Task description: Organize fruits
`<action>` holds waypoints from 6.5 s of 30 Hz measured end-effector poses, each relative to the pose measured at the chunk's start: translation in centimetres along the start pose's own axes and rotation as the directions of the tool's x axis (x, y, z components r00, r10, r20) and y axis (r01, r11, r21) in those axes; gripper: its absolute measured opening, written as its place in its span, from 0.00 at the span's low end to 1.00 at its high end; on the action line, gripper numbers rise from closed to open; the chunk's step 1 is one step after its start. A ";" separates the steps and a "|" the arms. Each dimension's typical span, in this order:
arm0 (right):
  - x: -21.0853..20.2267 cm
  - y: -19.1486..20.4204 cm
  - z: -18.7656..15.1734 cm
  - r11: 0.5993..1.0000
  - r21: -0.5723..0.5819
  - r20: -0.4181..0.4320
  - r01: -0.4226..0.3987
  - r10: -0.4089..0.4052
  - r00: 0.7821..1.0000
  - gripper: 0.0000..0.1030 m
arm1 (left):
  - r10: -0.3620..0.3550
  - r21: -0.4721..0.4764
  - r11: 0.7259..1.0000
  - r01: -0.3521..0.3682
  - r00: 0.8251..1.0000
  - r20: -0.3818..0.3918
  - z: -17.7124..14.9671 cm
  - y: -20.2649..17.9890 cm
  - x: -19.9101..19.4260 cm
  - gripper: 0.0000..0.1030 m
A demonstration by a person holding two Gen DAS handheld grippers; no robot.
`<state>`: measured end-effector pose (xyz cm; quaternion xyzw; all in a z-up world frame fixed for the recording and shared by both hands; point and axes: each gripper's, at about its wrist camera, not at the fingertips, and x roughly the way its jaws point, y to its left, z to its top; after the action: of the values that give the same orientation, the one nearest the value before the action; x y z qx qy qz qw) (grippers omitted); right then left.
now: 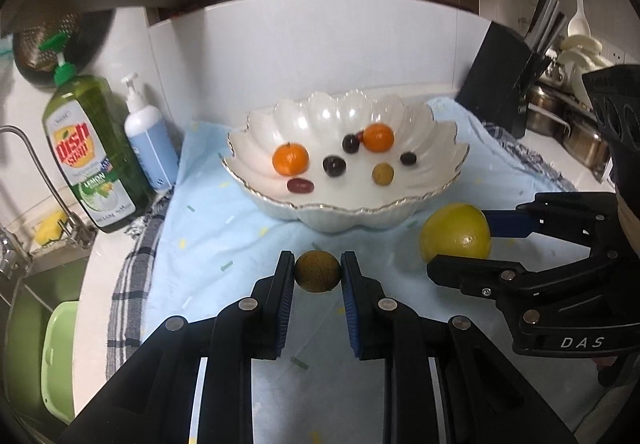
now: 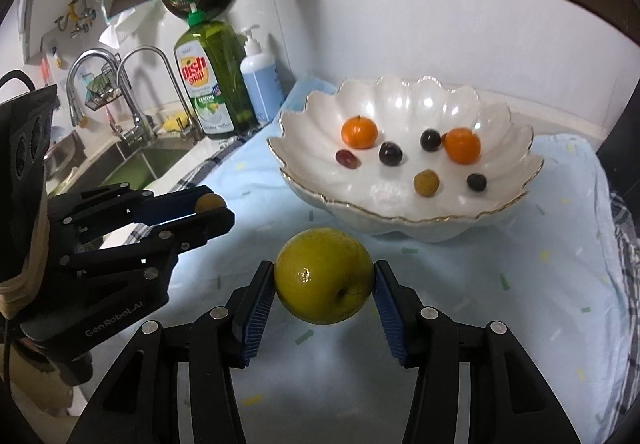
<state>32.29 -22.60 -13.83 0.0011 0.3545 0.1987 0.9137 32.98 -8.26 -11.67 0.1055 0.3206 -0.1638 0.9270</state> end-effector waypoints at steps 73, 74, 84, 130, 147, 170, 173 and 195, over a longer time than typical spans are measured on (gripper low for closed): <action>3.7 -12.7 9.6 0.959 0.068 0.083 0.275 -0.280 0.956 0.49 | -0.012 -0.022 1.000 0.013 0.999 0.030 14.8 -2.2 11.3 0.23; 4.0 -12.8 9.6 0.958 0.070 0.073 0.277 -0.281 0.957 0.49 | -0.015 -0.023 1.000 0.016 1.000 0.021 14.7 -2.2 11.6 0.23; 5.6 -13.4 9.3 0.958 0.073 0.028 0.279 -0.282 0.959 0.49 | 0.002 -0.006 1.000 -0.003 0.999 -0.038 14.0 -2.7 14.4 0.34; -14.1 1.0 1.2 0.920 0.152 0.314 0.361 -0.391 0.865 0.89 | 0.265 -0.153 0.960 -0.233 0.936 0.233 2.8 -0.7 -13.9 1.00; -22.2 8.2 -5.3 0.904 0.179 0.366 0.388 -0.427 0.827 0.89 | 0.234 -0.117 0.971 -0.210 0.938 0.255 -3.0 -2.5 -23.2 1.00; -29.0 10.1 -10.9 0.924 0.145 0.391 0.355 -0.383 0.837 0.89 | 0.258 -0.149 0.963 -0.223 0.923 0.285 -7.6 -7.4 -30.3 1.00; -29.7 10.5 -11.5 0.924 0.141 0.396 0.356 -0.382 0.835 0.89 | 0.258 -0.150 0.963 -0.223 0.922 0.288 -8.2 -7.7 -31.2 1.00; -32.4 11.9 -14.0 0.932 0.132 0.418 0.336 -0.360 0.834 0.89 | 0.270 -0.156 0.960 -0.232 0.913 0.307 -10.3 -9.4 -34.4 1.00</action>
<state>-2.86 -25.35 -1.65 0.0053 0.1409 0.0144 0.9899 -1.73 -5.75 1.14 0.0634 0.1561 -0.0394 0.9849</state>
